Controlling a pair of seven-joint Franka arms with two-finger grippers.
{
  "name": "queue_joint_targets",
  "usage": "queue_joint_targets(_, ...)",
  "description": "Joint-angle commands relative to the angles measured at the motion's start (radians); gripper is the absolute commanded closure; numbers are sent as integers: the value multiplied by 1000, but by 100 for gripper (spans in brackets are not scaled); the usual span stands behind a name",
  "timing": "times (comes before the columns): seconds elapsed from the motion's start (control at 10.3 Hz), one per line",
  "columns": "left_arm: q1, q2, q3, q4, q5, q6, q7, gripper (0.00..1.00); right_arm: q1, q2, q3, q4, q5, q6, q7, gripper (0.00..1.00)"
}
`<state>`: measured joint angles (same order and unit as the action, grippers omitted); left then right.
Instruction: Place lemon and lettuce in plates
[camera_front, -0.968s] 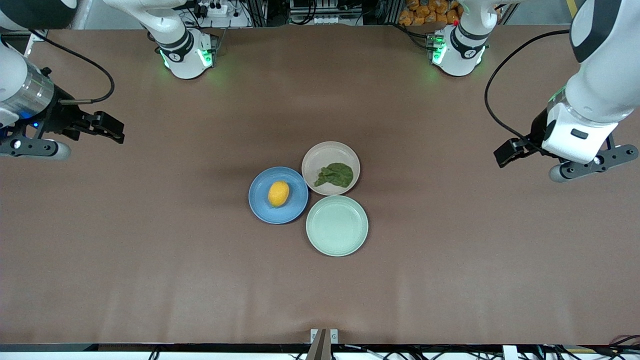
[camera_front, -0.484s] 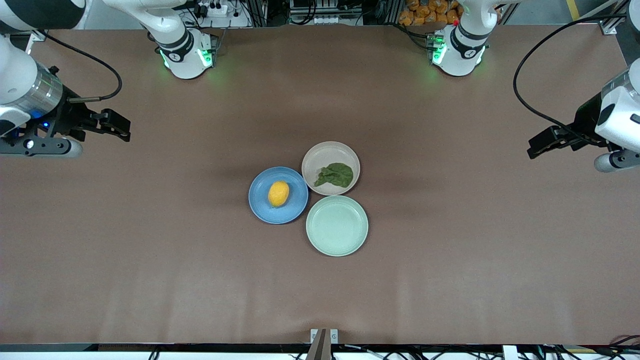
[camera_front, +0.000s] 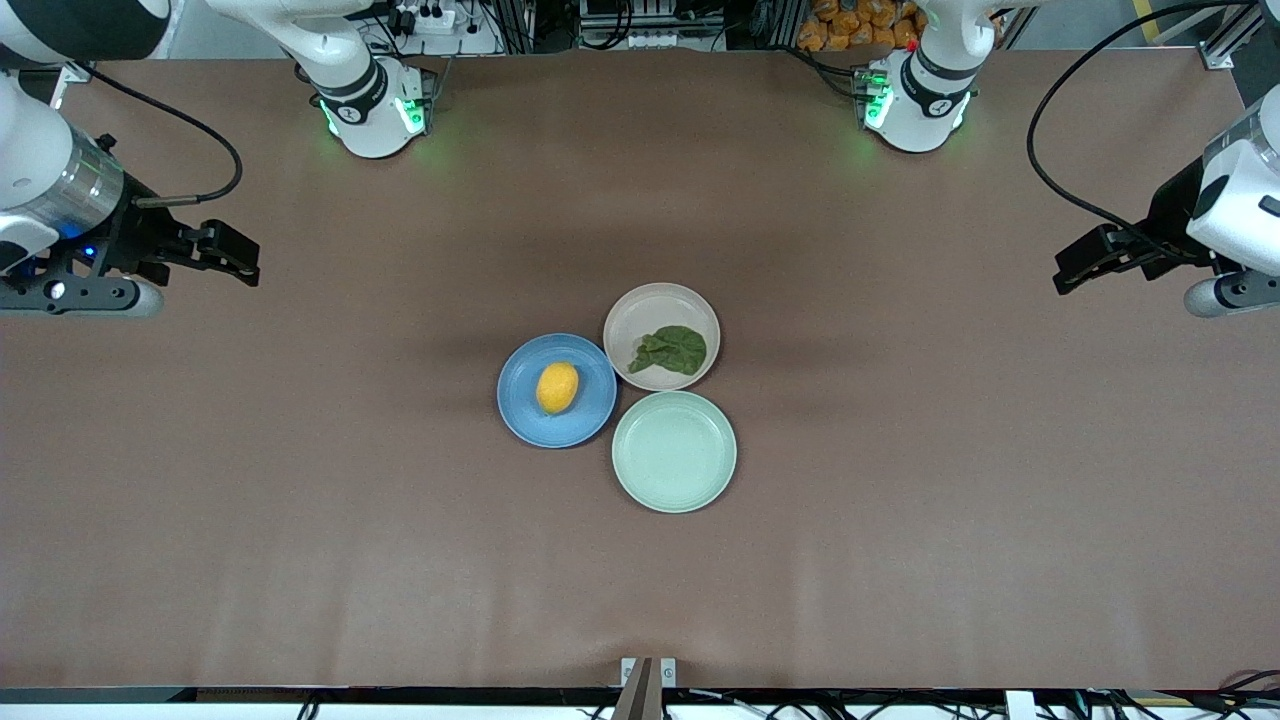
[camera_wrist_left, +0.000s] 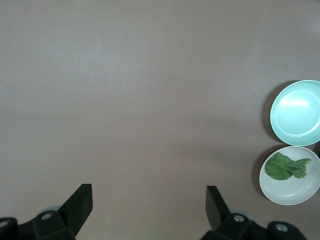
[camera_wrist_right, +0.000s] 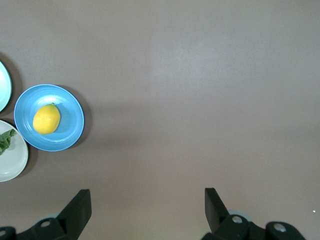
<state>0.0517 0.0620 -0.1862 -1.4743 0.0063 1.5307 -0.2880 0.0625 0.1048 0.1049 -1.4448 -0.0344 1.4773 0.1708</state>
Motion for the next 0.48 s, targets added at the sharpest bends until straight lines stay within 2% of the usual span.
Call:
queue_joint_targets(0.0, 0, -42, 2, -20, -23, -17, 33, 0, 0, -19, -2, -26, -13, 17, -10, 0)
queue_joint_targets(0.39, -13, -42, -7, -15, -19, -18, 35, 0, 0, -22, -2, -34, -15, 23, -10, 0)
